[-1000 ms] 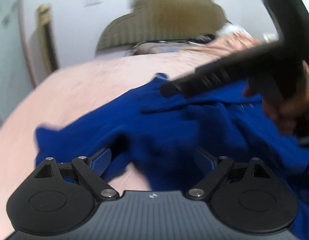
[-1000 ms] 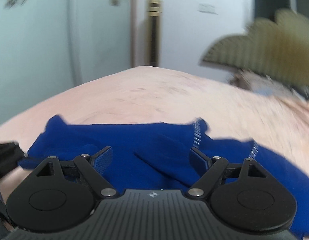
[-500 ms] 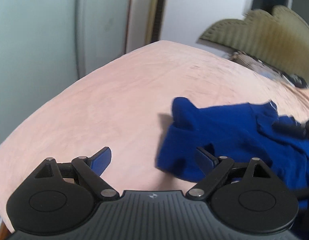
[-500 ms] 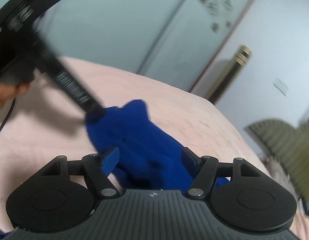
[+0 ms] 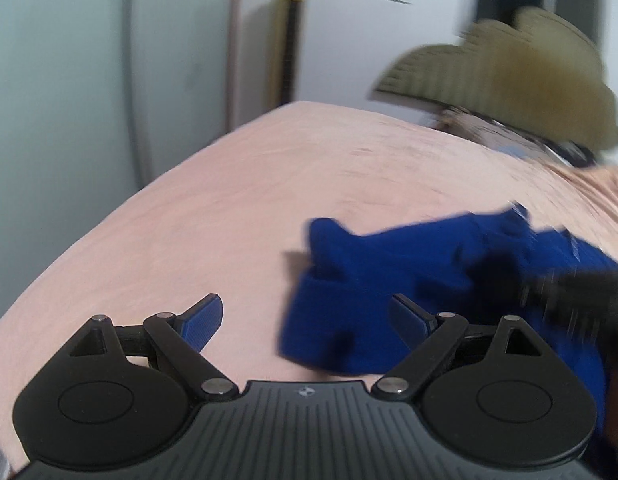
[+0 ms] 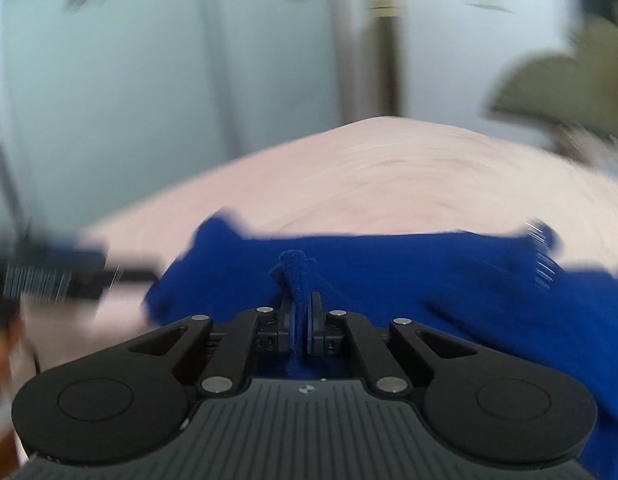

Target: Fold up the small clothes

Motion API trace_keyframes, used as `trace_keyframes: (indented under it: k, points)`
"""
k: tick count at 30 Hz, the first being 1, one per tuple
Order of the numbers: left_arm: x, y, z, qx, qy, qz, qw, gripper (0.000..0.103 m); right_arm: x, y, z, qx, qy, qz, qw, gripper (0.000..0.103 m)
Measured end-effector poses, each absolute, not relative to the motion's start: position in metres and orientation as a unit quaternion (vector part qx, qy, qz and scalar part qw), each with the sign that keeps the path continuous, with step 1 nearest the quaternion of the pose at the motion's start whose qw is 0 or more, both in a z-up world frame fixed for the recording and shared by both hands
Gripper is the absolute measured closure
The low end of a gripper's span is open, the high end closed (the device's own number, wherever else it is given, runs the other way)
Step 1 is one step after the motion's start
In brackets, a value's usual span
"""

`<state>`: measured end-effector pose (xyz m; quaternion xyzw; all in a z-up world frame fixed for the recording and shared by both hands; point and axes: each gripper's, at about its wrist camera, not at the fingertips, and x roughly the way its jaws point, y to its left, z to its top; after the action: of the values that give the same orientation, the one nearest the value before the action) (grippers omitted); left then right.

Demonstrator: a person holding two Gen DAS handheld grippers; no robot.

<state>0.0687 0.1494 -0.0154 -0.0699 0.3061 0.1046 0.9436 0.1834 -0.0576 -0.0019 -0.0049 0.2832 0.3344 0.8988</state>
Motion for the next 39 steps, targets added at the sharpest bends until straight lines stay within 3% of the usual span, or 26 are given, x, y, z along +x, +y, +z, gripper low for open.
trace_keyframes:
  k: [4, 7, 12, 14, 18, 21, 22, 23, 33, 39]
  points:
    - [0.074, 0.117, -0.017, -0.010, 0.302, 0.064, 0.951, 0.012, 0.199, -0.120, 0.004, 0.109, 0.277, 0.253, 0.921, 0.098]
    - [0.082, 0.103, -0.019, -0.018, 0.313, 0.032, 0.949, 0.012, 0.200, -0.156, 0.001, 0.132, 0.271, 0.196, 0.933, 0.097]
    - [0.094, 0.084, -0.027, -0.022, 0.332, 0.004, 0.943, 0.012, 0.208, -0.186, -0.024, 0.174, 0.329, 0.166, 0.913, 0.097]
    - [0.095, 0.074, -0.028, -0.002, 0.332, 0.002, 0.943, 0.012, 0.205, -0.188, -0.036, 0.197, 0.346, 0.172, 0.901, 0.084]
    - [0.096, 0.065, -0.029, 0.002, 0.336, -0.012, 0.942, 0.012, 0.212, -0.196, -0.044, 0.234, 0.353, 0.174, 0.889, 0.071]
    - [0.097, 0.061, -0.027, 0.003, 0.335, -0.012, 0.942, 0.012, 0.219, -0.198, -0.049, 0.250, 0.352, 0.175, 0.885, 0.075]
    - [0.096, 0.059, -0.026, 0.007, 0.332, -0.012, 0.943, 0.012, 0.222, -0.199, -0.049, 0.258, 0.355, 0.177, 0.881, 0.089]
    - [0.096, 0.055, -0.025, 0.014, 0.328, -0.012, 0.944, 0.012, 0.227, -0.199, -0.045, 0.262, 0.359, 0.180, 0.878, 0.092]
    - [0.131, 0.012, -0.031, 0.058, 0.321, 0.024, 0.945, 0.012, 0.250, -0.172, 0.038, 0.256, 0.284, 0.256, 0.888, 0.093]
    - [0.155, 0.038, -0.034, 0.038, 0.301, 0.138, 0.943, 0.012, 0.239, -0.203, 0.059, 0.247, 0.235, 0.216, 0.915, 0.093]
